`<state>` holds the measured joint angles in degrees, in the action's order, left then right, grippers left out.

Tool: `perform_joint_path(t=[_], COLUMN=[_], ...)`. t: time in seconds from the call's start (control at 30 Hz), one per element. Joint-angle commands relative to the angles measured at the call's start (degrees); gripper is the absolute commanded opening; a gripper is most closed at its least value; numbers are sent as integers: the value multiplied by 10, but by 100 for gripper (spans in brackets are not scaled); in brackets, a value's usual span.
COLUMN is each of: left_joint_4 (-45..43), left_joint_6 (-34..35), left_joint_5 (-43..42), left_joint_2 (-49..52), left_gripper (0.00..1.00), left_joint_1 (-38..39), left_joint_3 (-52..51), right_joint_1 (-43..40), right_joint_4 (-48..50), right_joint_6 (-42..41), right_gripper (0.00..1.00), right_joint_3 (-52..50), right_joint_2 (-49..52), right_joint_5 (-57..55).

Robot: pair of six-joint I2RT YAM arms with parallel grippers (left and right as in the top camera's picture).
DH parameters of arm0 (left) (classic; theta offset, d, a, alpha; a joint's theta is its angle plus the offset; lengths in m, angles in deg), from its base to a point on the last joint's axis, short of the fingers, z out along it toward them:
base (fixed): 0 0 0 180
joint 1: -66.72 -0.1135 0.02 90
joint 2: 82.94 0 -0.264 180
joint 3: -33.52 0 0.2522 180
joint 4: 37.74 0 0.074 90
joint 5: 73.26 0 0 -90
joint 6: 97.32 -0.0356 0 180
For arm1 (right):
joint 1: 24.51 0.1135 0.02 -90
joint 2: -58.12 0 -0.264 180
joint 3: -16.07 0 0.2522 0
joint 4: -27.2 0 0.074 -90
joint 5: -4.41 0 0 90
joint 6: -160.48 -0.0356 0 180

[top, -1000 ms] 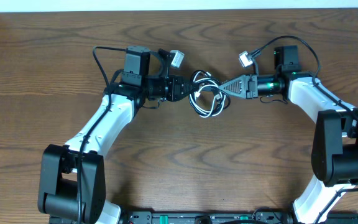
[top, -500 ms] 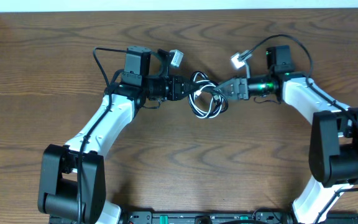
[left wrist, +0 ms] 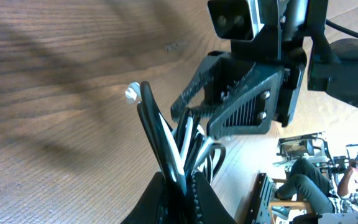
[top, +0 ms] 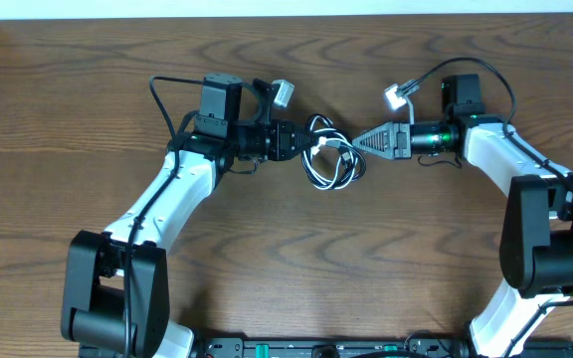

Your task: Untangle cables

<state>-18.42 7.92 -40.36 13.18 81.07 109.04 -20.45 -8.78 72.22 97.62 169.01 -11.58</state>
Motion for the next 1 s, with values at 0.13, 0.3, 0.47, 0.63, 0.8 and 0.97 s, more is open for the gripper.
perform_joint_path(t=[0.13, 0.3, 0.47, 0.63, 0.8, 0.97], left_joint_4=[-3, -1, 14, 19, 19, 19], left_joint_6=[14, 14, 14, 14, 14, 27], left_joint_5=[-18, -25, -25, -24, -22, -4], left_joint_2=[-3, -3, -3, -3, -3, -3], left_gripper=[8, 7, 8, 8, 8, 7], left_joint_1=[1, 1, 1, 1, 1, 1], left_joint_3=[12, 12, 11, 11, 11, 11], right_joint_1=[45, 65, 87, 103, 87, 72], right_joint_4=[-36, -35, -33, -30, -10, -14], right_joint_6=[37, 37, 37, 37, 37, 37], right_gripper=[26, 11, 15, 31, 30, 36], right_joint_3=[8, 8, 8, 8, 8, 8], right_joint_2=[-12, -12, -12, -12, -12, -12], right_joint_5=[-4, -109, -133, -145, -99, -94])
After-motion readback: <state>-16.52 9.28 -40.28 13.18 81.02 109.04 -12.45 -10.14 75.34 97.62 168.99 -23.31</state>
